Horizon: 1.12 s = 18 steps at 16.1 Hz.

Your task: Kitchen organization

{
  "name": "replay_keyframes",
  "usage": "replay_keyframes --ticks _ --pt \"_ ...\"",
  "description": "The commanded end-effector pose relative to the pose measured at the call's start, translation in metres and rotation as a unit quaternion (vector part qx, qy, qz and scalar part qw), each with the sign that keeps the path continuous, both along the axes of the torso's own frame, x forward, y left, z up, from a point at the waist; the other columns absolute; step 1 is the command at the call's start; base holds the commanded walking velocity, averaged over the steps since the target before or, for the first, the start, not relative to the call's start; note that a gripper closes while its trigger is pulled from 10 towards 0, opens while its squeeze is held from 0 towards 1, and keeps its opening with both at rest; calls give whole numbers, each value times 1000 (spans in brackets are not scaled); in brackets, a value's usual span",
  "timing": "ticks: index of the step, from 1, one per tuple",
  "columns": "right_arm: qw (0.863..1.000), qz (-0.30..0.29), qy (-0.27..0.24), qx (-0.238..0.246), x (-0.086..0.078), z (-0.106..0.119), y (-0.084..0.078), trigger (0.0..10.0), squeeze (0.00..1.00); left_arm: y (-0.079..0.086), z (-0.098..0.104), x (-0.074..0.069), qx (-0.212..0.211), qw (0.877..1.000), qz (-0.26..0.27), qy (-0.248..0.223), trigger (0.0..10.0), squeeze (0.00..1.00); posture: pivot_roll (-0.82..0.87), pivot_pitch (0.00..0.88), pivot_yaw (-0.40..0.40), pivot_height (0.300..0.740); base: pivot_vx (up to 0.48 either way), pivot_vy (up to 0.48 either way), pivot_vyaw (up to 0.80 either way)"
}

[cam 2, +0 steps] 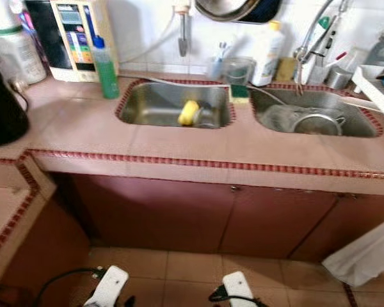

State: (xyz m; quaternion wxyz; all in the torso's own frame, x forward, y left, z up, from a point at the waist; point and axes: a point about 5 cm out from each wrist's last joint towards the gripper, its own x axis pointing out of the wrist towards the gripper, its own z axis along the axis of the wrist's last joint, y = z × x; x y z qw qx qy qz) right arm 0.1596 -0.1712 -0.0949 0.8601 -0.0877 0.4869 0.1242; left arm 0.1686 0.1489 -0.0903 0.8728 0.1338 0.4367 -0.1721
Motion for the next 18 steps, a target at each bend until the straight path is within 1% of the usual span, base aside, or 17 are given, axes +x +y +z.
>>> replay_keyframes --ticks 1,4,9,15,18 --pt "1000 0 -11 -1 8 3 3 10000 0 9 2 4 12 1000 14 -4 10000 0 14 0 -34 740 0 -480 0" --pt "1000 2 -11 -2 9 4 2 10000 0 9 3 7 12 1000 14 -6 10000 0 18 0 -36 740 0 -480 0" --pt "1000 2 -11 1 9 3 4 10000 0 11 1 4 20 1000 9 3 10000 0 8 0 -25 740 0 -480 0" --pt "1000 0 -10 0 8 3 3 10000 0 11 2 5 12 1000 14 -3 10000 0 6 0 -24 740 0 -480 0" --pt "1000 0 -11 0 8 3 3 10000 0 8 1 5 0 1000 24 9 10000 0 3 0 -24 740 0 0 0"
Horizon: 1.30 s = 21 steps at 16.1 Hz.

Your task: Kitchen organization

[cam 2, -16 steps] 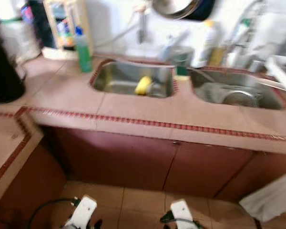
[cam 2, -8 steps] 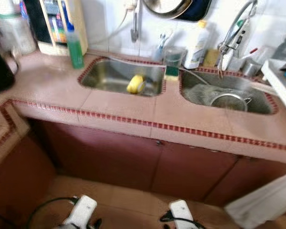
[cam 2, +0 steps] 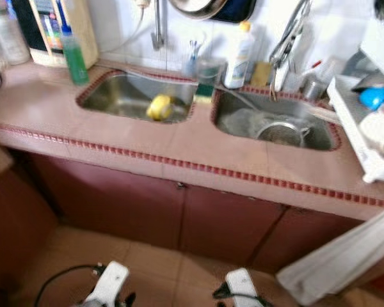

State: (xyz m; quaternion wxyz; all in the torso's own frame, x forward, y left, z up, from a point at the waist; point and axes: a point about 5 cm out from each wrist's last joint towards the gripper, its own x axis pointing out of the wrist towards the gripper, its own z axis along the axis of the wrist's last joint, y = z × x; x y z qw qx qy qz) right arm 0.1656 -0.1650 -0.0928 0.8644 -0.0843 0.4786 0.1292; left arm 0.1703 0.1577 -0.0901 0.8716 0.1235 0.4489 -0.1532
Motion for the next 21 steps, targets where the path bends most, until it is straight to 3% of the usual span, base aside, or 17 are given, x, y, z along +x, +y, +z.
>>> replay_keyframes --ticks 1,10,19,21 --pt "1000 -3 -2 -6 1 1 -3 10000 0 -1 1 3 -1 1000 1 -1 10000 0 3 0 -25 740 0 0 0" --pt "1000 3 9 -14 -7 -2 -7 10000 0 -1 -3 -7 5 1000 -16 15 10000 0 8 0 -32 740 0 0 0" --pt "1000 6 15 -16 -11 -4 -9 10000 0 -2 -5 -11 7 1000 -15 23 10000 0 3 0 -33 740 0 -480 0" --pt "1000 6 17 -18 -12 -4 -9 10000 0 -1 -7 -14 15 999 -13 32 10000 0 2 0 -33 740 0 0 0"
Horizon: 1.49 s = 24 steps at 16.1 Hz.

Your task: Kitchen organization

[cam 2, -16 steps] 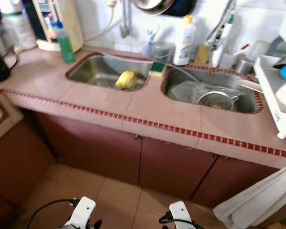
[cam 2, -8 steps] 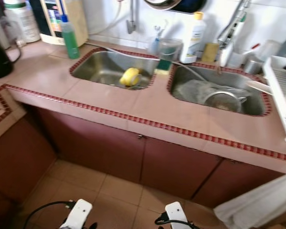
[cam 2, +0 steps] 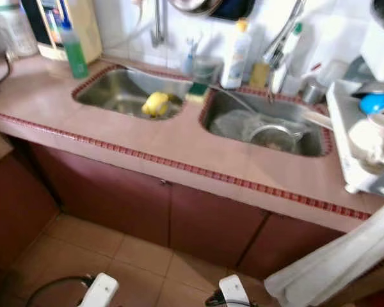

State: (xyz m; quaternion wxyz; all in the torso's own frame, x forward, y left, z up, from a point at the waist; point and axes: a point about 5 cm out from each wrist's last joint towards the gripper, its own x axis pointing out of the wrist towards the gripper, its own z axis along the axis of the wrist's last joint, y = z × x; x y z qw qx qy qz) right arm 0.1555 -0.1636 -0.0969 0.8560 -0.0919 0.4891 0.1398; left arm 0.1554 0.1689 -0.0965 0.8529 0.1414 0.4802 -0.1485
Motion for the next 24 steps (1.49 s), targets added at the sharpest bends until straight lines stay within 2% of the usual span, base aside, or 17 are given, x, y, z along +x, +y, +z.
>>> replay_keyframes --ticks 1,6,11,22,24 --pt "1000 -7 5 -15 -3 -1 -11 10000 0 -12 -1 -1 -6 1000 -9 3 10000 0 2 0 -33 740 0 0 0" --pt "1000 -13 14 -18 -10 -3 -14 10000 0 -13 -4 -7 -10 1000 -8 14 10000 0 6 0 -35 740 0 0 0" --pt "999 -13 20 -21 -14 -4 -14 10000 0 -14 -3 -5 -14 1000 -13 13 10000 0 7 0 -34 740 0 0 0" --pt "999 -20 29 -22 -20 -7 -13 10000 0 -12 -3 -6 -12 1000 -14 11 10000 0 3 0 -22 740 -342 0 0" --pt "999 -21 29 -22 -20 -7 -13 10000 0 -11 -3 -6 -14 1000 -12 10 10000 0 2 0 -20 740 0 0 0"
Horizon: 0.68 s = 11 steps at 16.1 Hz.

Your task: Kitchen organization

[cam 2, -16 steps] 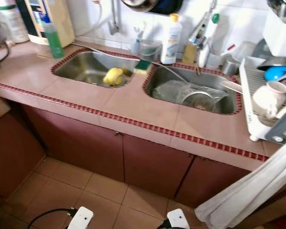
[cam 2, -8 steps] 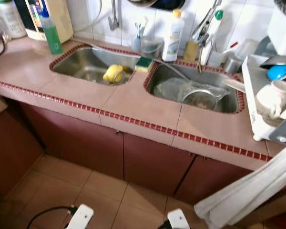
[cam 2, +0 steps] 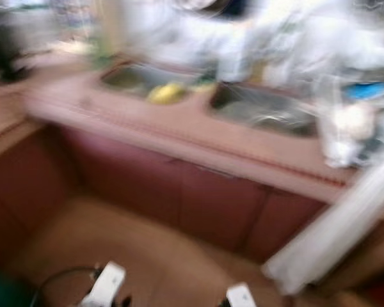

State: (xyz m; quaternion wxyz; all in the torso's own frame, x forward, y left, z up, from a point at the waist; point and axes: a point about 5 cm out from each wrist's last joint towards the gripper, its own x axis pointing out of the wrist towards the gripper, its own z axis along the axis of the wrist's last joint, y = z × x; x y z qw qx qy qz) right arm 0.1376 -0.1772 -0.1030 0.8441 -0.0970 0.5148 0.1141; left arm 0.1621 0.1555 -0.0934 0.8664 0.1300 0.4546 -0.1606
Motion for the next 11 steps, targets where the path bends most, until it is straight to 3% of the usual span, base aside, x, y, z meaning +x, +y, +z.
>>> replay_keyframes --ticks 1,11 --pt "1000 -2 4 -1 -2 -1 0 10000 0 2 -6 -13 2 999 -2 33 10000 0 3 0 -17 740 0 0 0" --pt "1000 -6 -4 5 5 1 3 10000 0 3 -5 -11 2 1000 0 26 10000 0 10 0 -20 740 0 0 0"
